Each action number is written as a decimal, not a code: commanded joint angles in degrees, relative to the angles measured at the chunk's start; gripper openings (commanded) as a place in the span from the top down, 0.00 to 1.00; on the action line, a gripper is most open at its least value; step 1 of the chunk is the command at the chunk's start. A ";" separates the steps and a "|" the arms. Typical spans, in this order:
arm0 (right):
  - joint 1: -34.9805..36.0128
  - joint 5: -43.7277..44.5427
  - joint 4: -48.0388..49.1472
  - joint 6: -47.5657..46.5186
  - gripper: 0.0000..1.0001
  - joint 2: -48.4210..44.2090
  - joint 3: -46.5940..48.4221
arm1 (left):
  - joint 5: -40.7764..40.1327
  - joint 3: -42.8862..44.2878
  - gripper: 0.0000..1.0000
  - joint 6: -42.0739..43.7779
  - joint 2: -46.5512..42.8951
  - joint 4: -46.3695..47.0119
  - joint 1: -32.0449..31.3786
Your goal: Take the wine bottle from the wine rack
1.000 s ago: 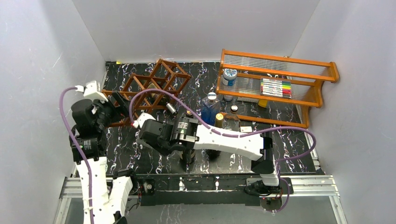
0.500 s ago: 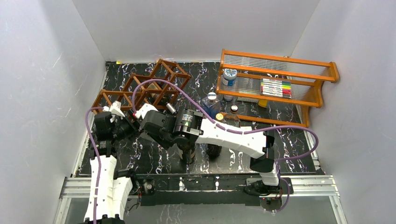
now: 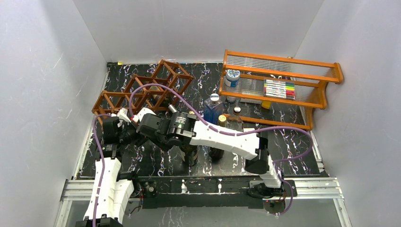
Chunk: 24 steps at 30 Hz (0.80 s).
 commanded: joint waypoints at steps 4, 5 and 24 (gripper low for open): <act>-0.95 1.72 7.17 -1.97 1.00 2.65 6.26 | 8.63 -3.24 0.36 -6.05 1.59 4.27 -3.84; -1.05 1.78 8.24 -2.13 0.99 2.33 5.34 | 8.34 -3.27 0.36 -6.00 1.78 4.34 -4.74; -6.07 -6.83 15.35 -2.59 0.86 2.78 6.72 | 8.23 1.92 0.40 -1.91 8.60 3.47 -10.66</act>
